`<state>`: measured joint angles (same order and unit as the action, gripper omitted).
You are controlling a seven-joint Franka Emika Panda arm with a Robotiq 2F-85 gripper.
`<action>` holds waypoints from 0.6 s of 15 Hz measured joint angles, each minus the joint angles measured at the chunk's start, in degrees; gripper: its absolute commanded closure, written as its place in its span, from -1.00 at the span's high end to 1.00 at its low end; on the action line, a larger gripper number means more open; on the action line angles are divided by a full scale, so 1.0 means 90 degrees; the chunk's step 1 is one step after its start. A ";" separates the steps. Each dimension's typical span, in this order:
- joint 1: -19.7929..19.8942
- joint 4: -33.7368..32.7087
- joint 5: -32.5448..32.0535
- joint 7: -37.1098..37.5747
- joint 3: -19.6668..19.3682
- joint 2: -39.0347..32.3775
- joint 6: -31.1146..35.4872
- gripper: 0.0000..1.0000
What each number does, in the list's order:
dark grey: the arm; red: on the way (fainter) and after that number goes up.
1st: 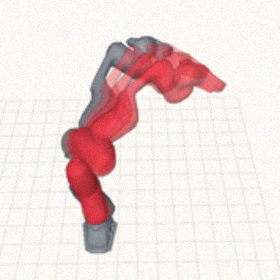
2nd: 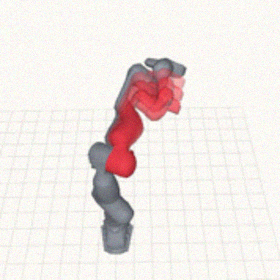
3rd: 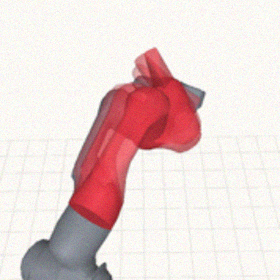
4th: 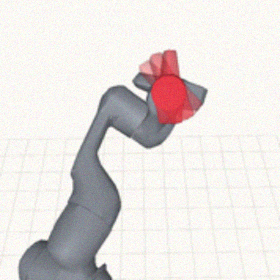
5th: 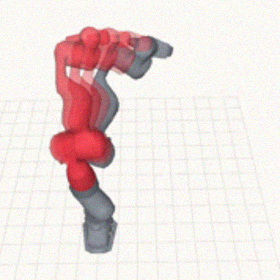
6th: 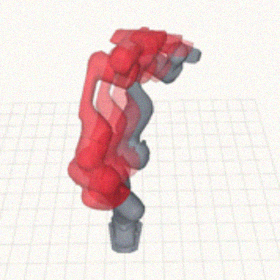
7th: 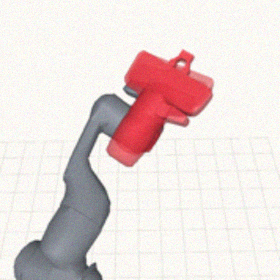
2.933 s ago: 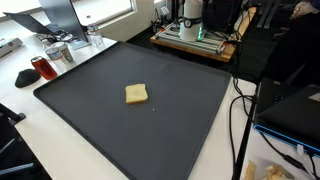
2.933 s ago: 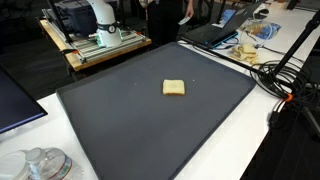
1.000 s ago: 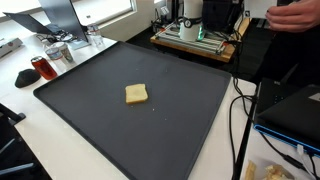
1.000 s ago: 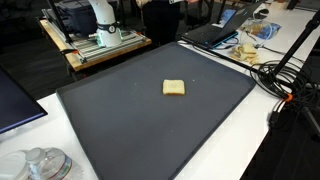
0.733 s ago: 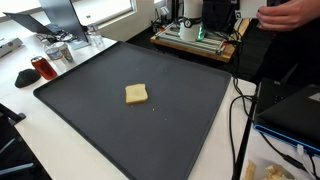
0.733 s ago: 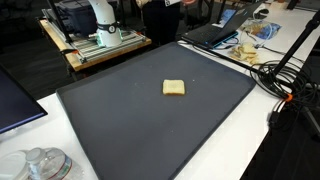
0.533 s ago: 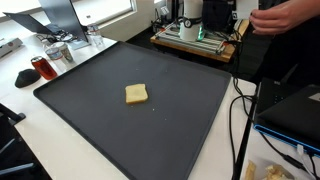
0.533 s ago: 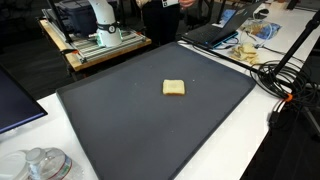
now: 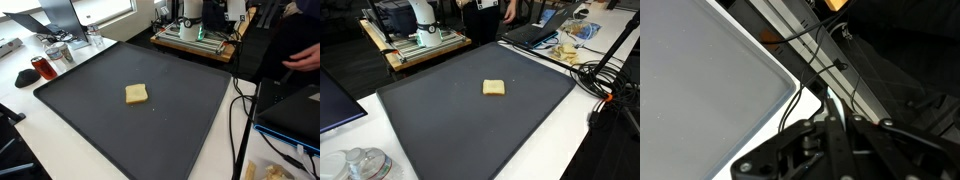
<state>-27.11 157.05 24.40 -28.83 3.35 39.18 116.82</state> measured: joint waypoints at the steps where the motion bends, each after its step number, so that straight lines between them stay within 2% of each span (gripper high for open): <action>1: 0.0079 -0.0026 -0.0006 0.0127 0.0010 0.0000 0.0009 -0.97; 5: 0.0581 -0.0434 -0.0067 0.1128 0.0087 -0.0208 -0.0001 -0.97; 9: 0.1236 -0.0921 -0.0468 0.2227 0.0180 -0.0479 -0.0055 -0.98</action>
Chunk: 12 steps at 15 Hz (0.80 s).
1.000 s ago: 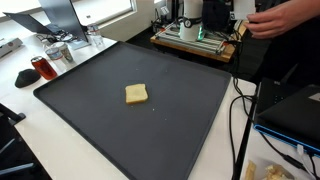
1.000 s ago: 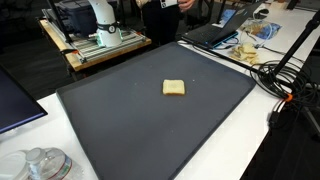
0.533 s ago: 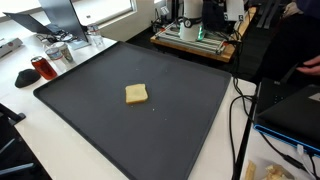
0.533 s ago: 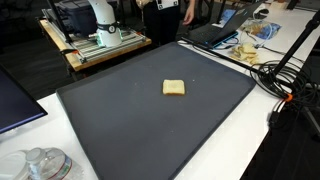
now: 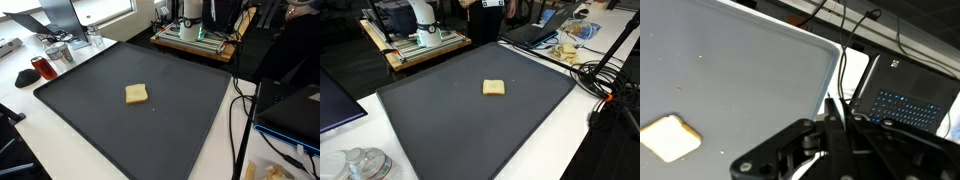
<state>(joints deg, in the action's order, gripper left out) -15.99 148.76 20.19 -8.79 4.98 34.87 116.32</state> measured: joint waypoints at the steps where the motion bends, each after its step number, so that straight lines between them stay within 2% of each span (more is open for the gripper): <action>1: 0.0174 -0.0097 -0.0164 0.0251 0.0019 -0.0060 -0.0002 -0.98; 6: 0.0970 -0.0680 -0.1040 0.1406 0.0179 -0.0607 -0.0110 -0.93; 11: 0.1099 -0.1052 -0.1054 0.1470 0.0165 -0.1145 -0.0237 -0.93; 12: 0.1099 -0.1060 -0.1054 0.1473 0.0165 -0.1153 -0.0240 -0.98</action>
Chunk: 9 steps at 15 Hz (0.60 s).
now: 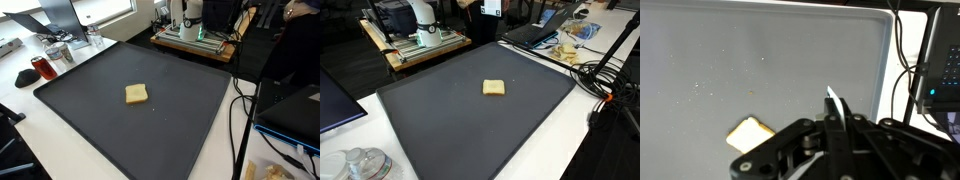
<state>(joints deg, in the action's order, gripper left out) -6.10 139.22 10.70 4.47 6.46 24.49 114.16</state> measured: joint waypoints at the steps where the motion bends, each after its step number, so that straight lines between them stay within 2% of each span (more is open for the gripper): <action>1: 0.0000 -0.0001 0.0000 0.0002 0.0001 0.0001 -0.0003 -0.98; 5: 0.0003 -0.0024 0.0001 -0.0011 -0.0028 -0.0127 0.0151 -0.98; 9: 0.0090 -0.0531 -0.0131 0.0027 -0.0049 -0.1017 0.0479 -0.98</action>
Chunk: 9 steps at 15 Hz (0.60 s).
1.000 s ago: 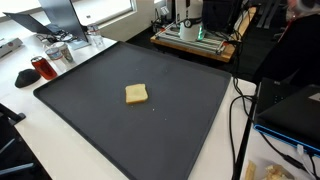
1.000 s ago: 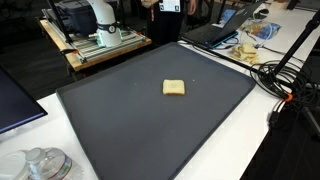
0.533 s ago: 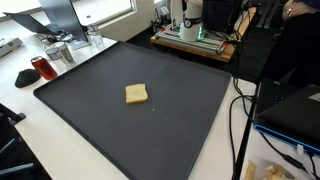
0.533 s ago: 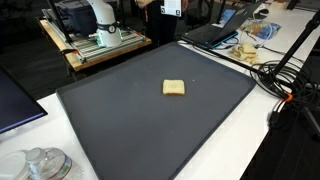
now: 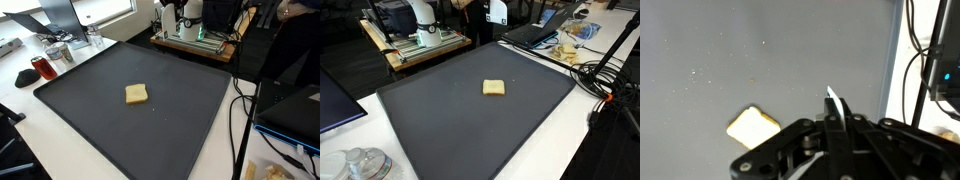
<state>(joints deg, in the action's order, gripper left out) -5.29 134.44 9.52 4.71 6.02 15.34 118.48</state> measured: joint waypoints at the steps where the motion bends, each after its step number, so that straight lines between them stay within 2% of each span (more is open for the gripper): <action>1: 0.0043 -0.0177 -0.0075 0.0040 -0.0004 -0.0265 0.0082 -0.98; 5: 0.0238 -0.0867 -0.0857 0.0722 -0.0028 -0.1245 0.0445 -0.98; 9: 0.0255 -0.1535 -0.1341 0.1513 -0.0121 -0.2120 0.0615 -0.98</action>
<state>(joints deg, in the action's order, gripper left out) -2.99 120.63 -2.55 18.33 4.93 -3.74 124.01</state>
